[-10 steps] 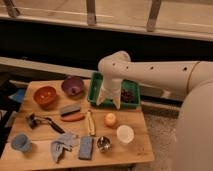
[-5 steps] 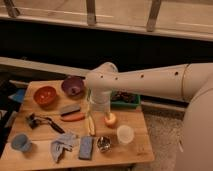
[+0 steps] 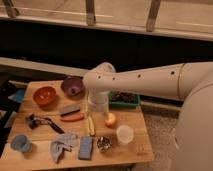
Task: Place sponge in metal cup
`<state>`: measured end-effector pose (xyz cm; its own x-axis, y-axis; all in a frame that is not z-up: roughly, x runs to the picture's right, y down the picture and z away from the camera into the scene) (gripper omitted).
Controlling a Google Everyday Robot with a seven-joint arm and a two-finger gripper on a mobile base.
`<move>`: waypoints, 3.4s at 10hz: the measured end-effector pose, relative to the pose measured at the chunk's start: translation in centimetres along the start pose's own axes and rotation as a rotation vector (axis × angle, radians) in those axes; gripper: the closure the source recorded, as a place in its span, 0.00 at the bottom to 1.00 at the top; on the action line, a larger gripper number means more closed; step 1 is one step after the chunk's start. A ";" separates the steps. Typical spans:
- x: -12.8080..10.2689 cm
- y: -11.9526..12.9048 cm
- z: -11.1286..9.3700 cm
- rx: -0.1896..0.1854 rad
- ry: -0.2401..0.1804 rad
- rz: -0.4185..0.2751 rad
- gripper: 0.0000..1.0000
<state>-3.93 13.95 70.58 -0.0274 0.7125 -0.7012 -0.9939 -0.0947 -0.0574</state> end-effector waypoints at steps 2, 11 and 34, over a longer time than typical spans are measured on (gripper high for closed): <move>1.8 1.6 1.8 0.005 0.044 -0.049 0.32; 5.0 5.8 7.7 0.007 0.192 -0.152 0.32; 2.3 3.4 4.8 0.056 0.132 -0.040 1.00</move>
<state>-7.90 18.64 72.21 0.0234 0.6167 -0.7869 -0.9984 -0.0265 -0.0505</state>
